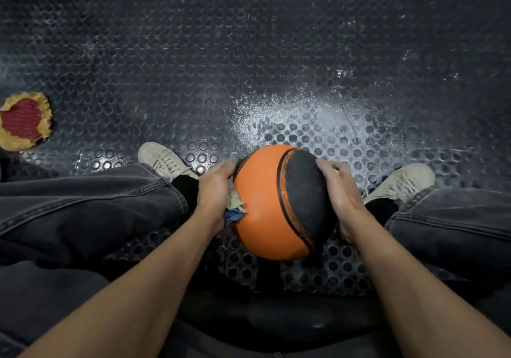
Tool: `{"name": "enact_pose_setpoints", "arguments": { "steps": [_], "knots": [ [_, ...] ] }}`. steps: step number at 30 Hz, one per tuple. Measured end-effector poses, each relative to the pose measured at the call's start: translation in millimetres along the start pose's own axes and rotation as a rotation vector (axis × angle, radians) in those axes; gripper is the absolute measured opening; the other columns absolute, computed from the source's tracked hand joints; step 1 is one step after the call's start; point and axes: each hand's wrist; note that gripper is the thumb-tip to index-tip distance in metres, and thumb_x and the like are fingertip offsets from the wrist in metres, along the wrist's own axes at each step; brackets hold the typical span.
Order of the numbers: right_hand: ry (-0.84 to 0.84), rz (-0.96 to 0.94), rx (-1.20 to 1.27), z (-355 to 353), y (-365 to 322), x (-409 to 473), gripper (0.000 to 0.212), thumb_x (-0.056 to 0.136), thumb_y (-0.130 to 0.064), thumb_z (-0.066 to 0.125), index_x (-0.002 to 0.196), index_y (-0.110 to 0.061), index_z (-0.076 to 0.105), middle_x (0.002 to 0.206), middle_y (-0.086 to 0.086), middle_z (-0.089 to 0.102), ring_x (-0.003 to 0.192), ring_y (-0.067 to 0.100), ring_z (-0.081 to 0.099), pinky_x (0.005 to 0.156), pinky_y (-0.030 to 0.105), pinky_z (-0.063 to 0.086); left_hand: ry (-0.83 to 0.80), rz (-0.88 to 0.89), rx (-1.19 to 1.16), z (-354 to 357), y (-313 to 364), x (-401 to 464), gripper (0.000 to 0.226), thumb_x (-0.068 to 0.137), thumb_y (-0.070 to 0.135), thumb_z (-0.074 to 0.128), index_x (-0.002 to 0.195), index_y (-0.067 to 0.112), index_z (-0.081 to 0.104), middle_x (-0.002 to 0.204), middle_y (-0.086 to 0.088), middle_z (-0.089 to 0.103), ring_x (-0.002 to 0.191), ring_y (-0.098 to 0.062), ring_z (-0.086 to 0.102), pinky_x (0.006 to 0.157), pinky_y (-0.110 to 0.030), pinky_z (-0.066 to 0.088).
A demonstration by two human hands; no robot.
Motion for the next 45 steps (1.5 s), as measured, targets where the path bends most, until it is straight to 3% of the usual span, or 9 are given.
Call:
{"name": "enact_pose_setpoints", "arguments": {
  "steps": [7,14,20,25,28,34,37,40,45],
  "knots": [
    [0.327,-0.541,-0.541,44,-10,-36,0.042,0.098,-0.044,0.042,0.135,-0.031,0.054,0.148,-0.002,0.045,0.140,0.020,0.035,0.116,0.051,0.026,0.024,0.167,0.365,31,18,12,0.034,0.087,0.045,0.054,0.092,0.018,0.073,0.089,-0.017,0.071,0.079,-0.027,0.064,0.078,-0.043,0.050],
    [0.306,-0.338,-0.428,28,-36,-5,0.042,0.103,-0.033,0.034,0.140,-0.029,0.053,0.149,-0.004,0.049,0.138,0.020,0.040,0.117,0.051,0.025,-0.280,1.127,0.973,38,-35,-47,0.049,0.100,0.026,0.028,0.142,0.006,0.041,0.149,-0.008,0.039,0.142,-0.019,0.029,0.119,-0.037,0.015],
    [0.328,-0.343,-0.465,38,-32,-14,0.044,0.105,-0.033,0.031,0.144,-0.029,0.048,0.154,-0.005,0.042,0.143,0.018,0.032,0.119,0.050,0.018,0.005,0.385,0.937,60,41,26,0.037,0.102,0.017,0.028,0.088,0.005,0.059,0.088,-0.010,0.058,0.087,-0.025,0.054,0.064,-0.025,0.035],
    [0.349,-0.306,-0.407,30,-35,-6,0.043,0.103,-0.029,0.032,0.140,-0.028,0.053,0.150,-0.005,0.047,0.141,0.018,0.036,0.118,0.047,0.021,-0.293,1.009,0.963,51,-11,-42,0.047,0.094,0.015,0.033,0.136,0.002,0.050,0.141,-0.008,0.049,0.136,-0.015,0.038,0.117,-0.028,0.021],
    [0.304,-0.358,-0.449,32,-34,-10,0.044,0.104,-0.030,0.030,0.143,-0.027,0.050,0.153,-0.005,0.044,0.143,0.017,0.032,0.119,0.047,0.019,-0.268,1.052,0.847,39,-17,-33,0.043,0.095,0.011,0.034,0.133,0.001,0.052,0.140,0.000,0.046,0.134,-0.008,0.037,0.116,-0.025,0.022],
    [0.360,-0.320,-0.434,43,-33,-16,0.043,0.105,-0.032,0.030,0.144,-0.029,0.049,0.154,-0.007,0.042,0.144,0.015,0.030,0.119,0.047,0.018,0.059,0.273,0.694,62,39,18,0.031,0.101,0.021,0.037,0.086,0.010,0.063,0.076,-0.004,0.058,0.062,-0.013,0.050,0.051,-0.010,0.036],
    [0.379,-0.290,-0.260,30,-31,-11,0.037,0.101,-0.029,0.041,0.132,-0.032,0.062,0.145,-0.008,0.054,0.135,0.018,0.043,0.117,0.045,0.026,-0.154,0.791,0.917,61,16,-21,0.036,0.094,0.022,0.042,0.121,0.009,0.061,0.114,-0.006,0.064,0.099,-0.006,0.057,0.089,-0.006,0.036],
    [0.372,-0.188,-0.173,13,-32,-5,0.037,0.099,-0.030,0.045,0.133,-0.032,0.062,0.144,-0.001,0.055,0.134,0.023,0.045,0.117,0.046,0.027,-0.428,1.169,1.109,38,-21,-44,0.051,0.091,0.020,0.042,0.138,0.002,0.047,0.146,-0.011,0.043,0.141,-0.019,0.032,0.118,-0.038,0.020],
    [0.321,-0.113,-0.207,13,-36,-2,0.040,0.100,-0.030,0.041,0.134,-0.030,0.061,0.138,0.009,0.059,0.127,0.033,0.050,0.113,0.047,0.034,-0.131,0.889,0.942,54,1,-33,0.043,0.093,0.017,0.037,0.132,0.006,0.053,0.136,-0.008,0.054,0.129,-0.018,0.044,0.112,-0.032,0.030]
  ]
}}
Point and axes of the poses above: each hand's wrist, its own x-axis towards the middle knuckle, its own z-axis out of the palm, y = z × x
